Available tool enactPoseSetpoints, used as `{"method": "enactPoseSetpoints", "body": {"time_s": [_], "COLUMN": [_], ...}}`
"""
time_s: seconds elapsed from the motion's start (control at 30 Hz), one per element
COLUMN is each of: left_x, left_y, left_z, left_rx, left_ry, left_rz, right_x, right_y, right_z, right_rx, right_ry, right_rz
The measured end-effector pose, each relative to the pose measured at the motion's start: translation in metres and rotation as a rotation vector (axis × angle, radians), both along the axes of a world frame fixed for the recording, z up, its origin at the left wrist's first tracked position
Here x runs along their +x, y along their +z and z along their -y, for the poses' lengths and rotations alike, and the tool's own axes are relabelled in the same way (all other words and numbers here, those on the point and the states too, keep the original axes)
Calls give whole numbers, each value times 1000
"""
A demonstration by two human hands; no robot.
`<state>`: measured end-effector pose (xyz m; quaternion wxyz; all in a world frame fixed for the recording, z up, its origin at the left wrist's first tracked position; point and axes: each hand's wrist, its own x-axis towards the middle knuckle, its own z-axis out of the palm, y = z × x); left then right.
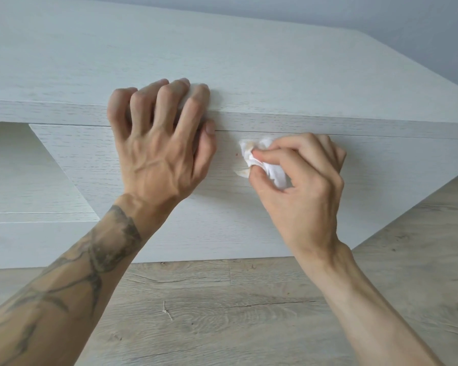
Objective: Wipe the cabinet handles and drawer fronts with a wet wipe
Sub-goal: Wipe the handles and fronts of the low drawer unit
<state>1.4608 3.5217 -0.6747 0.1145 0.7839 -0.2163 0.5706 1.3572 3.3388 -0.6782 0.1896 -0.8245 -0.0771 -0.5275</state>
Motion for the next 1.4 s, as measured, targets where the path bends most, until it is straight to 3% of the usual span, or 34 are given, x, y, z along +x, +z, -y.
{"method": "enactPoseSetpoints", "body": {"time_s": [0.3,0.5,0.7,0.83,0.97,1.13,1.27,1.4], "left_x": [-1,-4,-4,-3,-4,-5,-7,-8], "left_y": [0,1,1,0,0,1,1,2], "left_z": [-1,-1,-1,-2,-1,-2,-2,-1], "left_rx": [-1,5,-2,-2,-5,-9,-23,-18], "left_ry": [-6,-10,-21,-26,-31,-49,-59,-60], "left_rz": [-11,-34,-35,-30,-37,-49,-77,-88], "right_x": [-14,-32,-20,-28,-46,-41,-37,-41], "right_y": [-5,-8,-6,-6,-9,-9,-11,-20], "right_z": [30,70,38,62,91,88,69,58], "right_rx": [-93,-82,-84,-94,95,606,594,575], "right_ry": [113,33,64,48,22,120,234,156], "right_rz": [34,22,18,0,-28,-75,-183,-138]}}
